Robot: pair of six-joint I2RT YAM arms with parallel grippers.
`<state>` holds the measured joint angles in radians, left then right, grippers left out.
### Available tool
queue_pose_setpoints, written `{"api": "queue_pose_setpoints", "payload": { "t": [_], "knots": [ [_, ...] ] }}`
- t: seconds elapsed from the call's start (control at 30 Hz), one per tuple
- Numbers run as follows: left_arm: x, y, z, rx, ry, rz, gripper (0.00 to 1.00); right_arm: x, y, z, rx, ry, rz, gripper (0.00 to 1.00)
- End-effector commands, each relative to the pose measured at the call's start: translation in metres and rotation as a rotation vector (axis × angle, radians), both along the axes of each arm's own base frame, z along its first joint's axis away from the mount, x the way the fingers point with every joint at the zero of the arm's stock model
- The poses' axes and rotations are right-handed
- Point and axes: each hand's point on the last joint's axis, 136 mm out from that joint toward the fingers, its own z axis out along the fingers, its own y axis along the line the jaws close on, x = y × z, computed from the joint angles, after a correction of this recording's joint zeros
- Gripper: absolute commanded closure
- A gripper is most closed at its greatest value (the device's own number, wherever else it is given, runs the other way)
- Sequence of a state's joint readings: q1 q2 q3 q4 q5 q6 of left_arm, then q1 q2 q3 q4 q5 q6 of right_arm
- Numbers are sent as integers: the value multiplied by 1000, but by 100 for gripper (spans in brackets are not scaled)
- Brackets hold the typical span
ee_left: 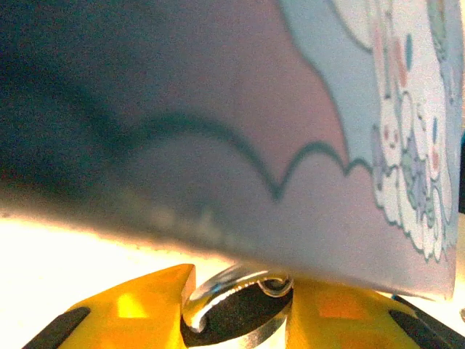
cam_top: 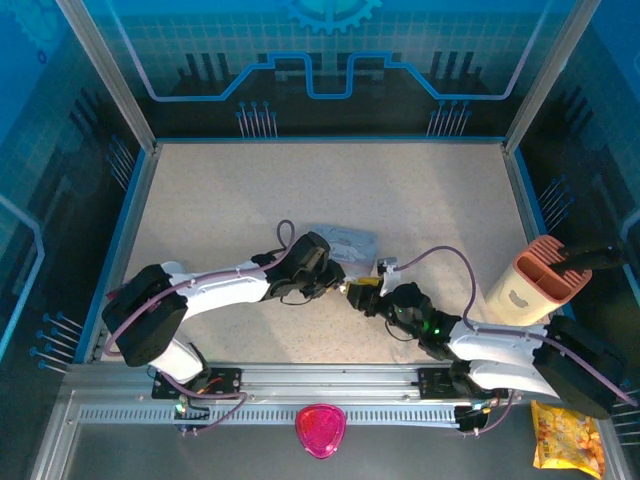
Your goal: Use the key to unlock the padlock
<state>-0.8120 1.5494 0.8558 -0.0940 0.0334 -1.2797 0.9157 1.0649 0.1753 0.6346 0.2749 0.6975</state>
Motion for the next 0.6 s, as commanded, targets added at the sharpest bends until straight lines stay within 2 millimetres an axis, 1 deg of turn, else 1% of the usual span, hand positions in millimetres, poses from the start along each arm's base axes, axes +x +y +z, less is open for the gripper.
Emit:
{"api": "queue_pose_setpoints", "payload": {
  "t": [0.0,0.17,0.2,0.33,0.47,0.57],
  "knots": [
    [12,4,21,-13,-53,5,94,-2,-6,4,-196,-148,56,55],
    [14,11,22,-3,-52,9,94,-20,6,20,-365,-451,147,55],
    [14,11,23,-3,-52,8,94,-22,9,21,-388,-487,160,55],
    [13,10,24,-4,-51,-3,94,-24,22,19,-484,-570,185,57],
    [12,10,25,-13,-50,-4,94,-18,29,15,-532,-617,164,58],
    [11,9,24,-23,-47,-8,94,-17,44,14,-543,-637,201,59]
  ]
}}
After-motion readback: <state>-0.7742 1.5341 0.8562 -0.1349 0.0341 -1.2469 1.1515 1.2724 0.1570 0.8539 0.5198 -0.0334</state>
